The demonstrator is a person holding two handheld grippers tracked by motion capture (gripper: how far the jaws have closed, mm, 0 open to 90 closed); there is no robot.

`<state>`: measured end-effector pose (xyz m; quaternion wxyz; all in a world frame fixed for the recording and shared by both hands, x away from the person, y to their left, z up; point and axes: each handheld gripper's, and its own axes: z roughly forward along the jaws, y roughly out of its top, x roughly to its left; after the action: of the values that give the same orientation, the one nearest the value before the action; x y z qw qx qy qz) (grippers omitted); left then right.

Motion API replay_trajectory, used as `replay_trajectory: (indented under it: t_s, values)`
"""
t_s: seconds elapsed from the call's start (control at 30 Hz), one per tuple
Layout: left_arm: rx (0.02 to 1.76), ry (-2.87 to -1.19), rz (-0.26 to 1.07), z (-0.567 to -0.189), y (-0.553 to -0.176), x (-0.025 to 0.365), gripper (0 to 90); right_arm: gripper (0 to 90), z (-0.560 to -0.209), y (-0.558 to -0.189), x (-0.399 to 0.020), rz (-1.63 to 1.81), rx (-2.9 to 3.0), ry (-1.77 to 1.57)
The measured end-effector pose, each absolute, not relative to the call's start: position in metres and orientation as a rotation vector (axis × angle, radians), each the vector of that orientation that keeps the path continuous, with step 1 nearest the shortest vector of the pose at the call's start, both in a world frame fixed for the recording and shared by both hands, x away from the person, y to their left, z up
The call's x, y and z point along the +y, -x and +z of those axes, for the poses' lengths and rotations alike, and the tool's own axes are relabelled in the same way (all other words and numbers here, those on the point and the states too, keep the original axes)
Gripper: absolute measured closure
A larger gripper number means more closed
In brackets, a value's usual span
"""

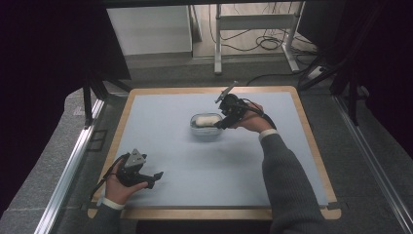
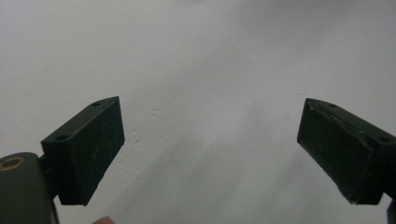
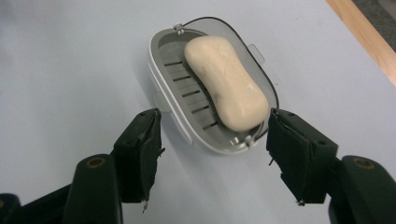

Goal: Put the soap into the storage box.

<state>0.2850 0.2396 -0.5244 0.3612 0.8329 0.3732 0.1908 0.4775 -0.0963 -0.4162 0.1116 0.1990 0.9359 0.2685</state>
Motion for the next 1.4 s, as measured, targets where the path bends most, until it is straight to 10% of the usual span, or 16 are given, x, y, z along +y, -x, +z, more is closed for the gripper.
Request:
replay_trajectory:
  t_s: [1.4]
  values:
    - [0.963,-2.146,0.497,-0.525,-0.284,0.236,7.9,26.5,-0.498,-0.348,-0.236,1.098,2.338,-0.997]
